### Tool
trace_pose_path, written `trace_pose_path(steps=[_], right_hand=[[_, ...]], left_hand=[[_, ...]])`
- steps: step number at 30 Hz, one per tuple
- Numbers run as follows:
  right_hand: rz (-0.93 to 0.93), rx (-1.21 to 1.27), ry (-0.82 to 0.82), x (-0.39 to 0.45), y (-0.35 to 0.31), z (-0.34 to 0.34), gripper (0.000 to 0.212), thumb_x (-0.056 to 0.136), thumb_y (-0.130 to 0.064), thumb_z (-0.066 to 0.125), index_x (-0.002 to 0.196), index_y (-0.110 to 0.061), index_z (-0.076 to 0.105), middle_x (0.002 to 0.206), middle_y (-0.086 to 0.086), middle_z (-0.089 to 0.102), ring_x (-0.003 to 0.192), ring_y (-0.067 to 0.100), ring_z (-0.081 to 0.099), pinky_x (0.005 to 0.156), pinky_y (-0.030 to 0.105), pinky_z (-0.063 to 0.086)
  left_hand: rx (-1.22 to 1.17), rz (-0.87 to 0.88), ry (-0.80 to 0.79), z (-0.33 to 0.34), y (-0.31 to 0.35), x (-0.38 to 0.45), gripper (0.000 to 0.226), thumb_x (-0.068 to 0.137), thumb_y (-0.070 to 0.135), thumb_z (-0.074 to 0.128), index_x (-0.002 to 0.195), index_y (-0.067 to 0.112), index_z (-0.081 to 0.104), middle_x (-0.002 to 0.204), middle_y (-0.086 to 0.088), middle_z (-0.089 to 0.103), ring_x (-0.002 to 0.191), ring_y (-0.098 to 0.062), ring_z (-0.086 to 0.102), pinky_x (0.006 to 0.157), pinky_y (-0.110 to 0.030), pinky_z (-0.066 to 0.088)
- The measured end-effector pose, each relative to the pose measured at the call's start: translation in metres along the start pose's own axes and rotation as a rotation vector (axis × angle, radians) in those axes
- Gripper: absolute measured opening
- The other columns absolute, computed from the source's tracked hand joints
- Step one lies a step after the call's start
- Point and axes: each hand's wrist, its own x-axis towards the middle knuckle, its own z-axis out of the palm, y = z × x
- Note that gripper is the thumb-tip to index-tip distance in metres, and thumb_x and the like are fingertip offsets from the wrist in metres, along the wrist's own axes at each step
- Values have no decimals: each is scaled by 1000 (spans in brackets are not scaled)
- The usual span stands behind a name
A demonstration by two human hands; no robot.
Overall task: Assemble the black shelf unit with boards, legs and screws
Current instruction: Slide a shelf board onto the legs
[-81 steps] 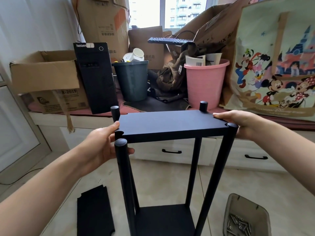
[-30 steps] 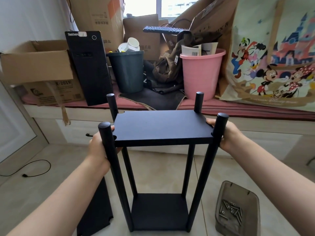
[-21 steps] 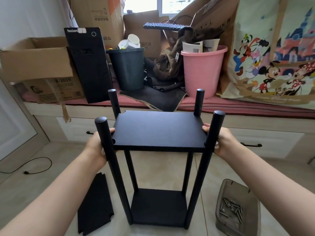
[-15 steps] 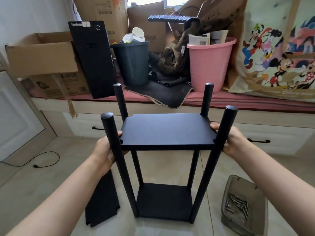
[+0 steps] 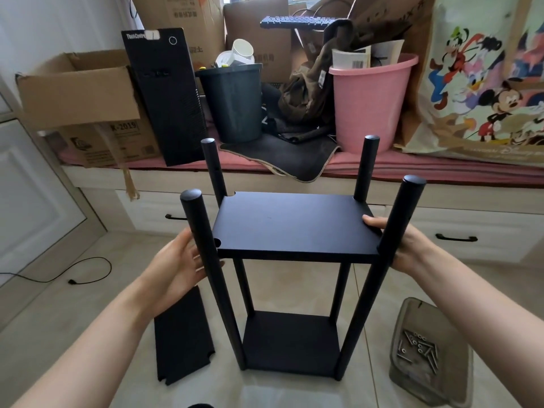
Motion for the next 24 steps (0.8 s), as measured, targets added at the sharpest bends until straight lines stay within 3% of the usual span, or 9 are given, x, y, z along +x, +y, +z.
trace_pose_path(steps=[2, 4, 6, 9, 14, 22, 24], right_hand=[[-11, 12, 15, 0, 0, 1, 7, 92, -11, 61, 94, -5, 64, 72, 4, 73, 59, 17, 71, 49, 25, 56], [-15, 4, 12, -1, -1, 2, 7, 92, -11, 60, 92, -5, 64, 71, 4, 73, 59, 17, 71, 49, 25, 56], [-12, -9, 5, -2, -3, 2, 7, 92, -10, 60, 93, -4, 64, 75, 5, 72, 61, 18, 71, 53, 26, 57], [-17, -35, 2, -3, -4, 2, 11, 92, -10, 60, 100, -3, 64, 90, 9, 69, 74, 22, 68, 75, 34, 55], [-3, -29, -13, -5, -7, 3, 17, 93, -8, 58, 110, -3, 60, 100, 11, 65, 86, 26, 64, 93, 39, 48], [-7, -54, -23, -4, -6, 2, 23, 93, -10, 59, 115, -3, 60, 106, 11, 66, 89, 25, 65, 91, 39, 49], [-5, -66, -26, -4, -5, 2, 21, 93, -10, 59, 113, -3, 62, 102, 10, 68, 86, 24, 66, 84, 37, 53]], left_hand=[[49, 15, -176, -15, -1, -10, 56, 76, 63, 79, 128, 43, 67, 136, -5, 65, 124, -25, 63, 99, -43, 53], [199, 73, -196, -22, -3, -13, 69, 70, 51, 88, 134, 43, 61, 139, -3, 64, 126, -27, 62, 98, -37, 56], [341, 142, -110, -20, -2, -13, 68, 68, 37, 91, 131, 41, 64, 135, -1, 66, 122, -27, 65, 98, -36, 56], [400, 221, -64, -18, -2, -12, 56, 74, 26, 89, 124, 41, 70, 126, 0, 71, 115, -24, 69, 94, -34, 57], [446, 244, -75, -15, -1, -10, 50, 77, 25, 77, 121, 48, 69, 125, 4, 72, 114, -20, 69, 92, -29, 58], [397, 243, -58, -13, -10, -5, 50, 75, 34, 78, 119, 54, 67, 130, 10, 68, 120, -15, 66, 95, -28, 56], [399, 248, -61, -13, -11, -5, 48, 76, 33, 77, 118, 55, 68, 130, 11, 68, 120, -14, 66, 96, -28, 56]])
